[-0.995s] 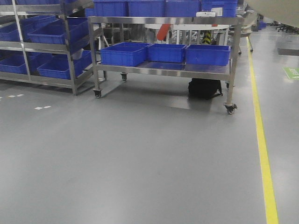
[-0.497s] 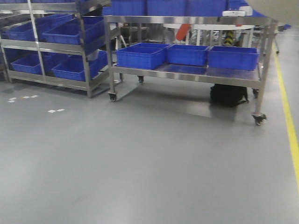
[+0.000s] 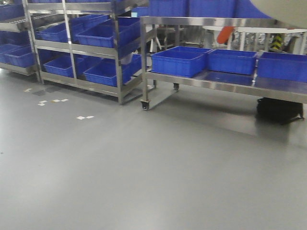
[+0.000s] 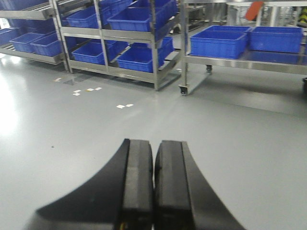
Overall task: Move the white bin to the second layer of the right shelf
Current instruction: 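Drive past the crate racks carrying the bin in the right gripper, then turn the base toward the roller shelf rack, bin held in right gripper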
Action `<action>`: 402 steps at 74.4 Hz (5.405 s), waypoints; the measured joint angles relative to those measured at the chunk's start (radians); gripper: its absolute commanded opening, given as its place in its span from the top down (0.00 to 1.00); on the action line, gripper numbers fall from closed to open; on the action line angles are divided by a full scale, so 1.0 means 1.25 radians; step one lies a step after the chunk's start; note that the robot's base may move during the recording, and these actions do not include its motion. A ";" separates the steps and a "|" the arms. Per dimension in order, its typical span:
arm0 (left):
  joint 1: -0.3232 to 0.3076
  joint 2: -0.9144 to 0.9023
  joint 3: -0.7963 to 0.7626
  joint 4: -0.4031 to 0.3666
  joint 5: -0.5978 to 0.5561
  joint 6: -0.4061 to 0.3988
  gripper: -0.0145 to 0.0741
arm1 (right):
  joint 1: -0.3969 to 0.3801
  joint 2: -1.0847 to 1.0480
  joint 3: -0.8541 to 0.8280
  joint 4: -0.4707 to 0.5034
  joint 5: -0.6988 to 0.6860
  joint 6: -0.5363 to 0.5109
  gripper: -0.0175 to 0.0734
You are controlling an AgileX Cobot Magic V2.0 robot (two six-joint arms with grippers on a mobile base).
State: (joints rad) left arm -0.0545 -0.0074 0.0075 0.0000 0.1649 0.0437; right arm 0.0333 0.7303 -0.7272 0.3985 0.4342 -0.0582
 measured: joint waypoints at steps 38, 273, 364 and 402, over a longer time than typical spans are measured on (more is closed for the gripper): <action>0.000 0.000 0.000 0.000 0.000 0.000 0.74 | 0.000 0.000 0.000 0.000 0.001 0.000 0.75; 0.000 0.000 0.000 0.000 0.000 0.000 0.74 | 0.000 0.000 0.000 0.000 0.001 0.000 0.75; 0.000 0.000 0.000 0.000 0.000 0.000 0.74 | 0.000 0.000 0.000 0.000 0.001 0.000 0.75; 0.000 0.000 0.000 0.000 0.000 0.000 0.74 | 0.000 0.000 0.000 0.000 0.001 0.000 0.75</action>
State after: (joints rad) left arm -0.0545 -0.0074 0.0075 0.0000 0.1649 0.0437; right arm 0.0333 0.7303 -0.7272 0.3985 0.4356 -0.0582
